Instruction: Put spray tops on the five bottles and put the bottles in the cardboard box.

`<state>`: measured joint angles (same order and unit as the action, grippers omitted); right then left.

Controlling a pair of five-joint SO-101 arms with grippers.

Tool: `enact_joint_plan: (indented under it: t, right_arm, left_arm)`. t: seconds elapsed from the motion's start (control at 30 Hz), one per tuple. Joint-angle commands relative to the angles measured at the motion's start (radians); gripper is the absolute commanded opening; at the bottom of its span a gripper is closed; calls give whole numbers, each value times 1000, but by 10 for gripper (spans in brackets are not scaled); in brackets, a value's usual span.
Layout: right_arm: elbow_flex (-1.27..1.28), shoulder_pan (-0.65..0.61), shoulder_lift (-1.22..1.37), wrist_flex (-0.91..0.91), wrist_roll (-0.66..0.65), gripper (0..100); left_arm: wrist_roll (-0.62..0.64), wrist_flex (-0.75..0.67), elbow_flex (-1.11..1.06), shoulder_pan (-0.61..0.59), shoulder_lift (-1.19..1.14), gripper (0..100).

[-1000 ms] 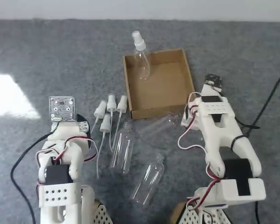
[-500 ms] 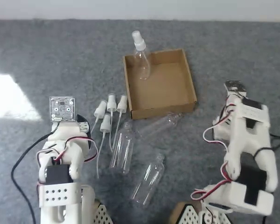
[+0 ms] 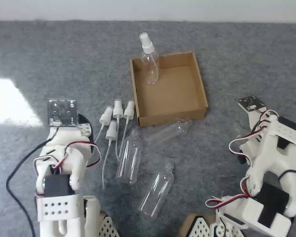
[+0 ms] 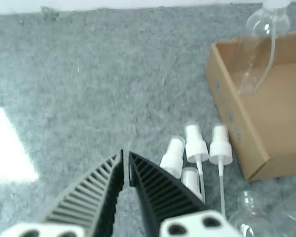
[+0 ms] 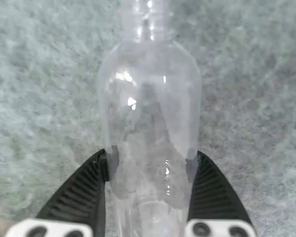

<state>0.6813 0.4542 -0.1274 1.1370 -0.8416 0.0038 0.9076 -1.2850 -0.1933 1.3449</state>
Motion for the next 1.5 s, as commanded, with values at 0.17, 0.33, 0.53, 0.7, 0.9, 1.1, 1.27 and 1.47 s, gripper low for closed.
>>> enact_joint_plan:
  t: [0.17,0.33,0.53,0.7,0.9,1.1,1.27,1.47]
  right_arm:
    - [-3,8,-54,-16,-25,80]
    - [-2,13,-51,-16,-101,81]
    - [2,15,-50,-45,-115,81]
    - [15,15,-50,-62,-115,81]
    - [34,15,-50,-64,-117,81]
    - [34,15,-50,-64,-117,81]
    - [34,31,-51,-62,-117,81]
    - [29,117,-61,-65,-117,81]
  left_arm:
    - [-11,129,394,2,-448,13]
    - [-12,158,590,6,-772,43]
    - [-140,158,779,23,-1174,152]
    - [-157,164,937,64,-1436,138]
    - [-161,157,1061,64,-1587,137]
    - [-163,157,1106,64,-1694,137]
    - [-163,164,1119,55,-1728,16]
    - [-157,261,1107,55,-1574,9]
